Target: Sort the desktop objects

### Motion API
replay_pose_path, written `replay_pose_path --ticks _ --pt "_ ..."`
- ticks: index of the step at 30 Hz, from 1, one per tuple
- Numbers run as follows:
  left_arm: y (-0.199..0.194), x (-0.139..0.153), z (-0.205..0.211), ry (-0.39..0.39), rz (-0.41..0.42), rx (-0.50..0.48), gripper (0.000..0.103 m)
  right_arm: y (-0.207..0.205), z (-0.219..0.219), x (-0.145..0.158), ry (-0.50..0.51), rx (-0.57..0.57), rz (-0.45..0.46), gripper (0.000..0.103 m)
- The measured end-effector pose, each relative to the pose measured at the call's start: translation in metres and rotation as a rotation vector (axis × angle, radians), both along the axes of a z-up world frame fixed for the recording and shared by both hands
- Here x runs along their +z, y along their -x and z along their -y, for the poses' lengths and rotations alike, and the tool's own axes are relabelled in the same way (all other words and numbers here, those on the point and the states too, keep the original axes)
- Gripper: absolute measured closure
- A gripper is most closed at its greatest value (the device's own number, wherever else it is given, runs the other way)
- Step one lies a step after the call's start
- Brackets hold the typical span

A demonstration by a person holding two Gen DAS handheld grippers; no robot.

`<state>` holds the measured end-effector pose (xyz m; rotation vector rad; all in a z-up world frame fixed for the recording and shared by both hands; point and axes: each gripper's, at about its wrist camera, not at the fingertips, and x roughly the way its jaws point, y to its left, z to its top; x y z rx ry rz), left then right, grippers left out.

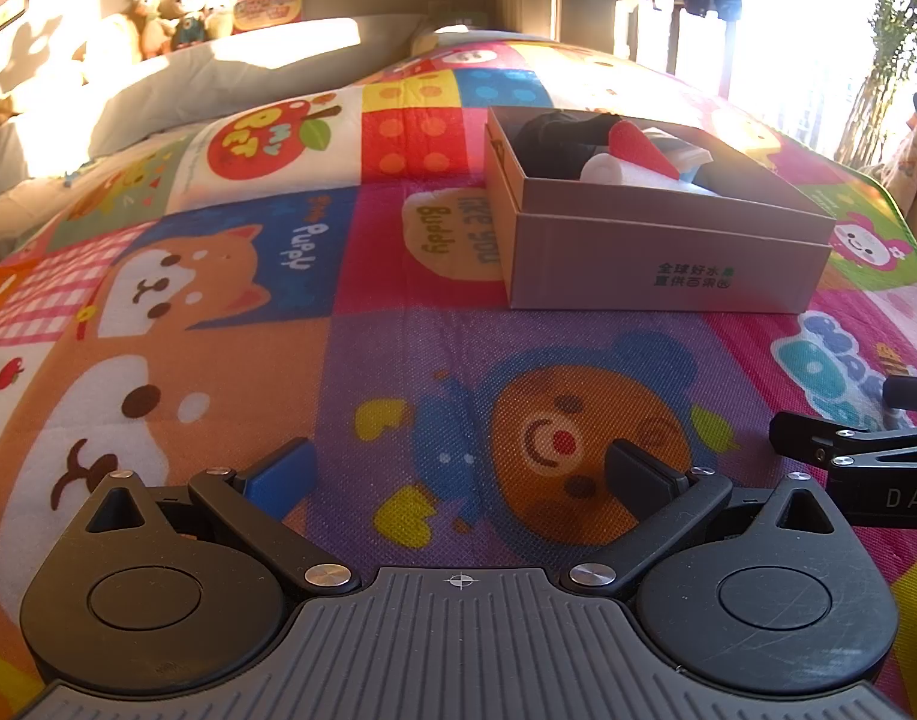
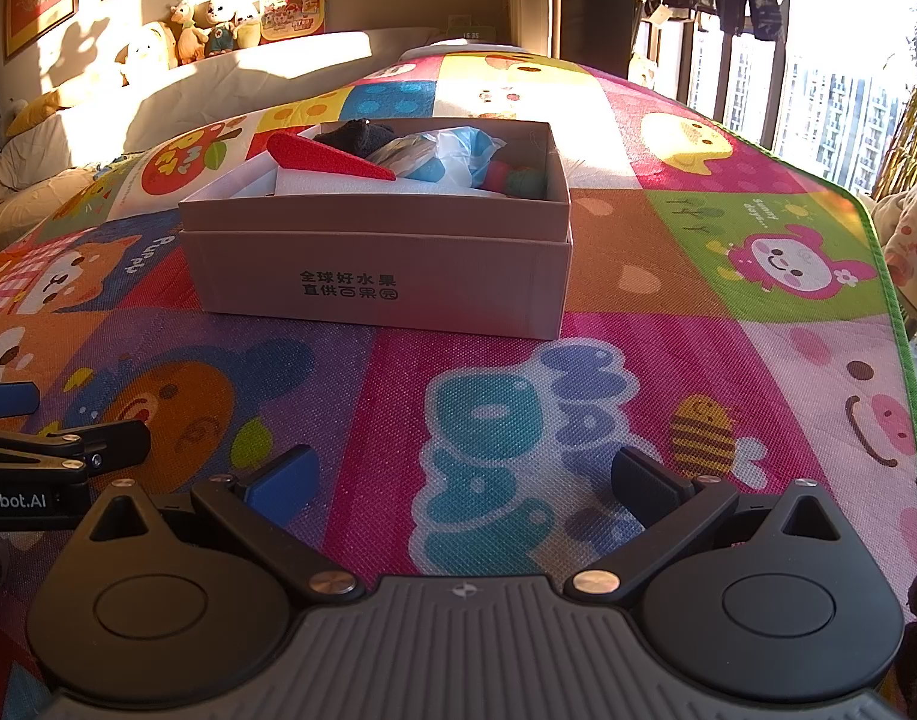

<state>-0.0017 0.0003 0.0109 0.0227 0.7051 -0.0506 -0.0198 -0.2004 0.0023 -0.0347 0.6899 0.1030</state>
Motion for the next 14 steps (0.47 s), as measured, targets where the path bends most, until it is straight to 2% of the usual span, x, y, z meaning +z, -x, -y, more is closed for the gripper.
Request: replay_pose_path --ticks 14 --pt "-0.0007 0.0002 -0.0015 0.003 -0.001 -0.001 0.000 -0.0004 -0.0004 -0.0001 0.000 0.000 0.000 0.000"
